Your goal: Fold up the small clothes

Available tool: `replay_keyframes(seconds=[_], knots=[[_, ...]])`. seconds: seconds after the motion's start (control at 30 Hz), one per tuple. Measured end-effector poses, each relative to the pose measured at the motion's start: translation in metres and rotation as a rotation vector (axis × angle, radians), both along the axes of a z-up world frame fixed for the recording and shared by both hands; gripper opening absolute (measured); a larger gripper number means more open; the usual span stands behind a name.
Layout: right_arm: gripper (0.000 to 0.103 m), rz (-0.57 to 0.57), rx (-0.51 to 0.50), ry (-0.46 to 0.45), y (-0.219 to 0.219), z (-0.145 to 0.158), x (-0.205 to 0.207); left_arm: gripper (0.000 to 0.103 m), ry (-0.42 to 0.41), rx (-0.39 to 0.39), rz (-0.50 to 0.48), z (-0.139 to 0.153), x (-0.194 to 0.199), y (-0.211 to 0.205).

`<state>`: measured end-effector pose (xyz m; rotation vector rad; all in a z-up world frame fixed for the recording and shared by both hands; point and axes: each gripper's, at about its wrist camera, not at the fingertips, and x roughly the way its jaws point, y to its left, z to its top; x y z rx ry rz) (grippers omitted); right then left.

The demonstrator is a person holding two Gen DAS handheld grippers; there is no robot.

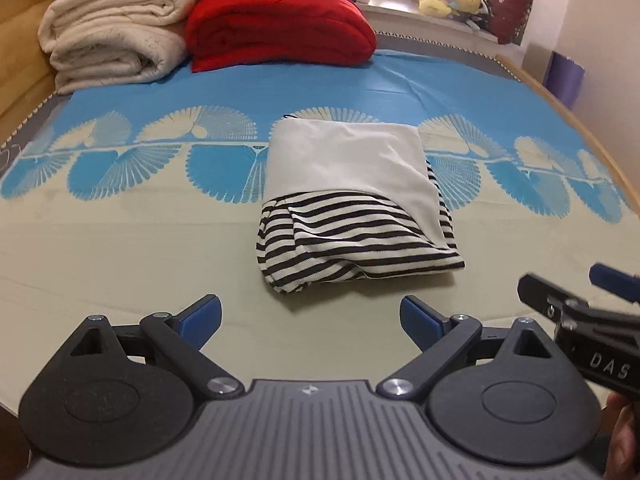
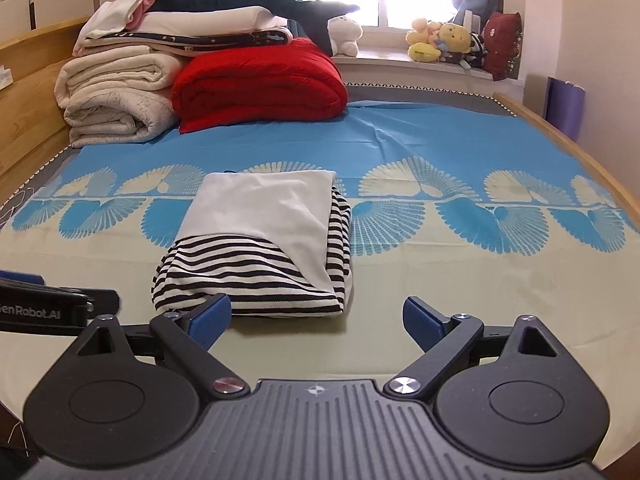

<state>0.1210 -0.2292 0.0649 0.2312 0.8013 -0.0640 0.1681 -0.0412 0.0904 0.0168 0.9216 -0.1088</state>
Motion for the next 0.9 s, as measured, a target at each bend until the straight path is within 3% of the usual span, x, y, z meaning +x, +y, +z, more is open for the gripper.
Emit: replay_keyframes(seconds=[0.9], knots=[[0.097,-0.019,0.038,0.017,-0.006,-0.004,0.011,0.098,0.001,0.019,0.002,-0.005,0.001,-0.010]])
